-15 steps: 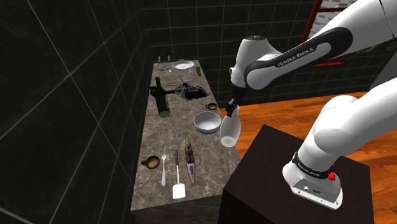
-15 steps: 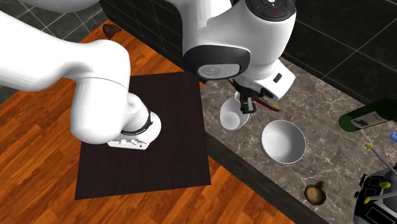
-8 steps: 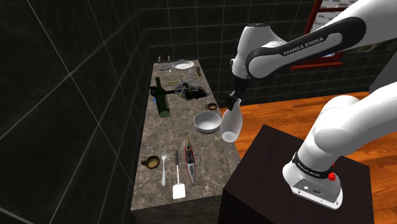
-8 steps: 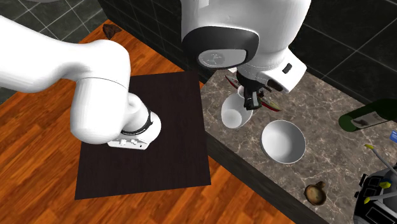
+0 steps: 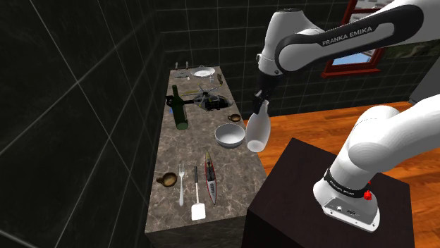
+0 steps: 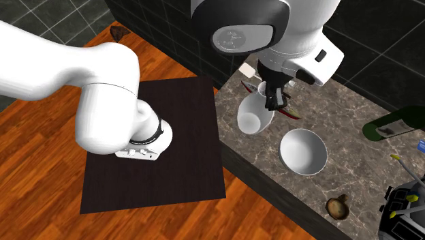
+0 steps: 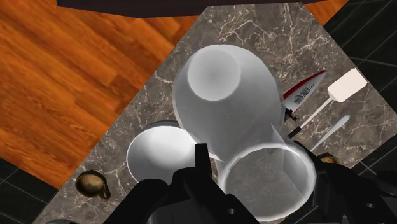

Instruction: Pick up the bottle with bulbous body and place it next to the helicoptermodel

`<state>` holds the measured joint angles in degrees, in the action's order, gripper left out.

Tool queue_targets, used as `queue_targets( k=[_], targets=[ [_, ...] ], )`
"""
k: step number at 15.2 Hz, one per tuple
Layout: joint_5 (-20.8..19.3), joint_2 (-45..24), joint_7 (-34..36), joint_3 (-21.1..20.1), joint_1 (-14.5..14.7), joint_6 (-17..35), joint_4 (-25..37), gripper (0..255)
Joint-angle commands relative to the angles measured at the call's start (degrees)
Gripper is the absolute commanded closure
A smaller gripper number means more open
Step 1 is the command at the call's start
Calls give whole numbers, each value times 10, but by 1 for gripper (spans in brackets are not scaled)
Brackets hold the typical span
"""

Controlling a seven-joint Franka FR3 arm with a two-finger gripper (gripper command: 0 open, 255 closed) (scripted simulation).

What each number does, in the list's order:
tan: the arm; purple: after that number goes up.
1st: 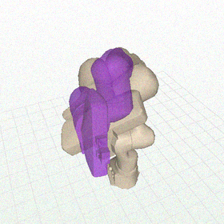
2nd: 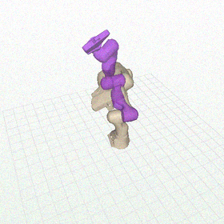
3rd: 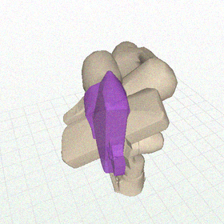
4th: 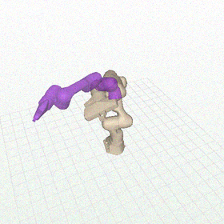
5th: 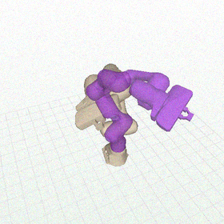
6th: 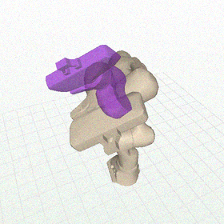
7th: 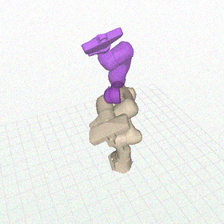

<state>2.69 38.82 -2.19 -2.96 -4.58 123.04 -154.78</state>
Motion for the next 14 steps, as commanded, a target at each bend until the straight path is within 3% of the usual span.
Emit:
queue_targets(
  k=[1,14],
  targets=[
    [-1,7,0,1,-1,-20,13,255],
    [-4,23,1,4,-2,-127,103,255]
  ],
)
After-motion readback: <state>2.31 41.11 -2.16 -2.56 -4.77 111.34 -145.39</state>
